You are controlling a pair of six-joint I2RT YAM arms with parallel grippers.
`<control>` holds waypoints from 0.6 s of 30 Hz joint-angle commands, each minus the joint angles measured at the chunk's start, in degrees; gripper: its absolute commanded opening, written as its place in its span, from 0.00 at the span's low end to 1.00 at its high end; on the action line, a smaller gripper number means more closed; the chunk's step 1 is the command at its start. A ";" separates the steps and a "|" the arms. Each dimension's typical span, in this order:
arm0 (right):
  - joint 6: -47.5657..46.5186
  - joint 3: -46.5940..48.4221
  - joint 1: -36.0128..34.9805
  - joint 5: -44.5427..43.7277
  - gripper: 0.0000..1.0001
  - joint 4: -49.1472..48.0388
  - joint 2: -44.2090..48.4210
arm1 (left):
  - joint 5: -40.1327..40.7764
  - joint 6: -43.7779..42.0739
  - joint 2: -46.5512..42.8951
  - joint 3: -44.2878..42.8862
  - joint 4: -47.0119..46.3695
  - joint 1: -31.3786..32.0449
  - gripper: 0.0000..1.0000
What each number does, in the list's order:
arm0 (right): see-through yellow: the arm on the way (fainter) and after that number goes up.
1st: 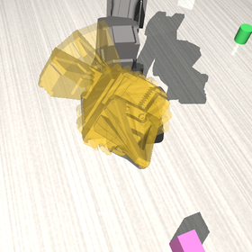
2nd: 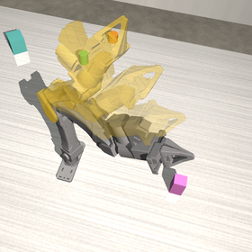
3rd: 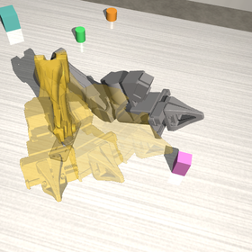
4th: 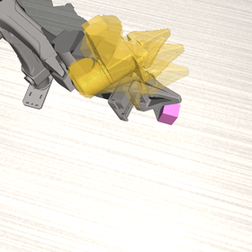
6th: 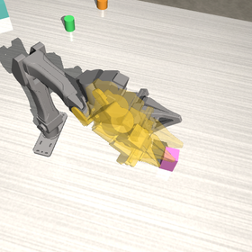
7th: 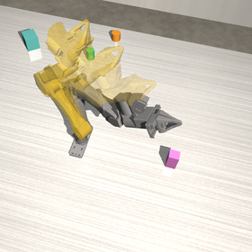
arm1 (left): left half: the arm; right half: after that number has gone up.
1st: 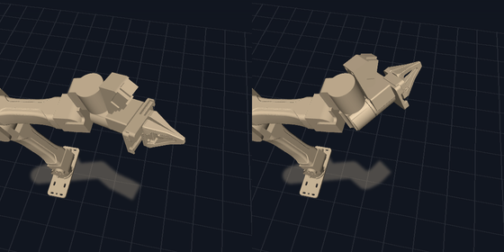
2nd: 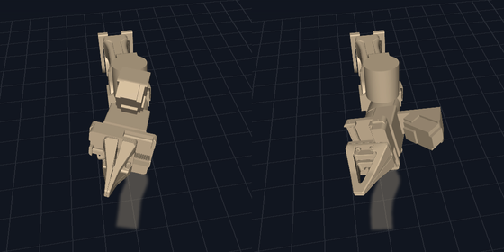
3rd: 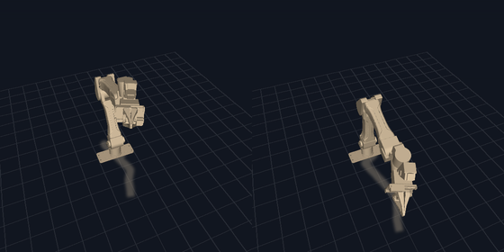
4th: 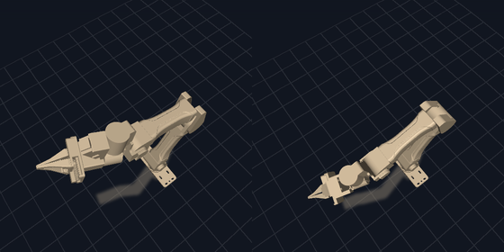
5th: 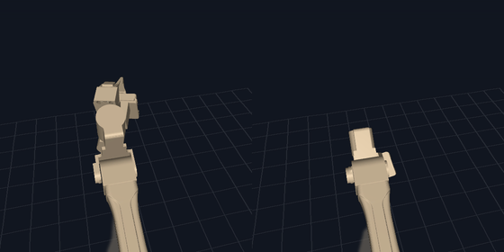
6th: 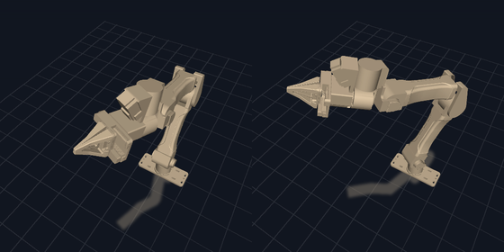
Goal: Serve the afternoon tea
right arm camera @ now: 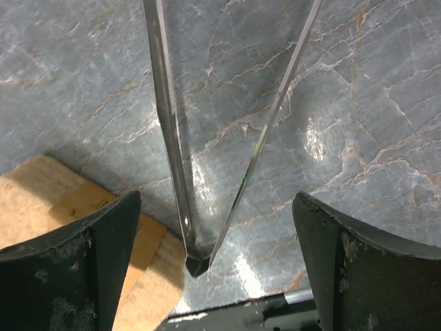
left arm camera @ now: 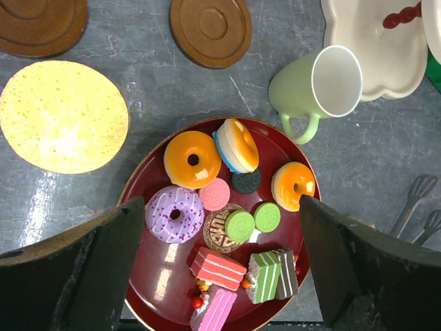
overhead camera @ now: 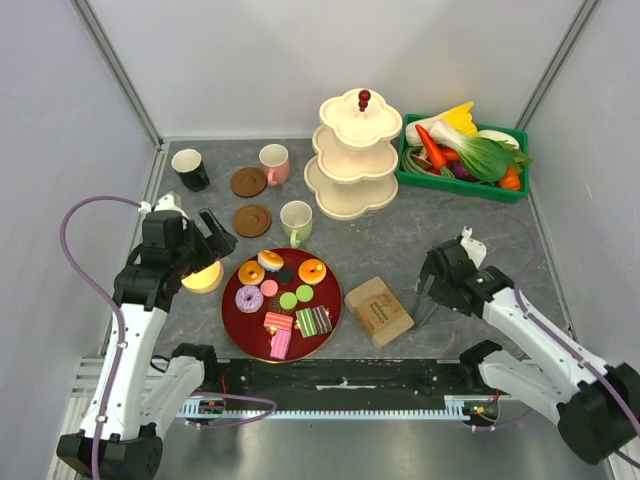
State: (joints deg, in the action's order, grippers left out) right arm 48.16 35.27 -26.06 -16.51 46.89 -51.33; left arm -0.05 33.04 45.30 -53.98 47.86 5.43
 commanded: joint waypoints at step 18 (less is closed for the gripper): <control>3.69 -6.53 -3.03 -12.14 0.98 -20.61 -18.10 | -0.83 -1.57 -0.47 1.33 -0.66 -0.25 0.98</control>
State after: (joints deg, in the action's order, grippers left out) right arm 50.43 29.65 -28.77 -25.45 29.30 -67.40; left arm -0.38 33.04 45.65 -52.10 47.88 5.43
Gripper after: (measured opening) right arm 0.980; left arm 0.982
